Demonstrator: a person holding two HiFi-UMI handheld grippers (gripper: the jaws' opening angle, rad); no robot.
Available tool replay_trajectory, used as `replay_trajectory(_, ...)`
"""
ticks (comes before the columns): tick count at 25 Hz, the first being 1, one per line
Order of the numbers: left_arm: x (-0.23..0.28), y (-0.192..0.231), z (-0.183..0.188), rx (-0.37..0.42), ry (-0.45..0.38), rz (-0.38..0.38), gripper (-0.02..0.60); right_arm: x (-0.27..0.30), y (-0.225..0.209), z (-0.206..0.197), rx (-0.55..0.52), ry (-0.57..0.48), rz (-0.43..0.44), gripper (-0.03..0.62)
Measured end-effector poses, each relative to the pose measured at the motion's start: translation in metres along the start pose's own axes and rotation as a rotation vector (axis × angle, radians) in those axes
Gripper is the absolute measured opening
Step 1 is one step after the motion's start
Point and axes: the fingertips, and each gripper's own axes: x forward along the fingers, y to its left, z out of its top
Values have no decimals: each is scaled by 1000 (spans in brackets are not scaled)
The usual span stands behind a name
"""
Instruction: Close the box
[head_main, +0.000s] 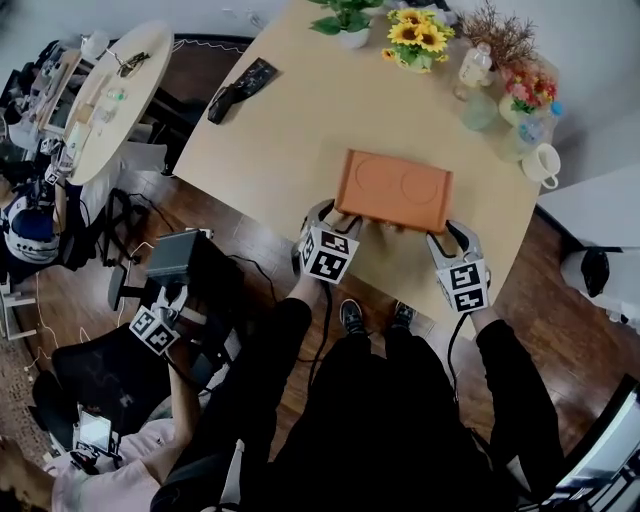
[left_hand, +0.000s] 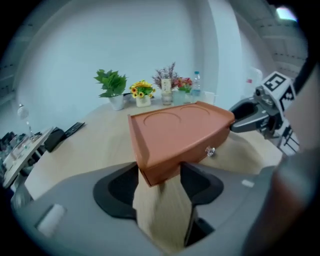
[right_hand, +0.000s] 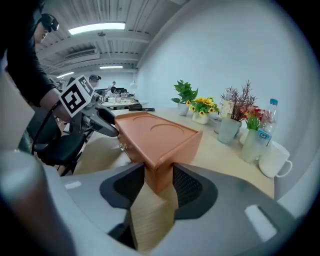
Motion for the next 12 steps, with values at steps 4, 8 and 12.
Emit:
replay_trajectory(4,-2,-4,-4,-82,7,81,244,2,-1,-4,34,-10,-2,176)
replay_trajectory(8,-3,-13,-7,-47,-6,63,244,-2,-9,-6,16,-1,13,176)
replay_trajectory(12,-45,-21,-1,-131,-65,76,245,-47,-10,16,111,-66,-13,179)
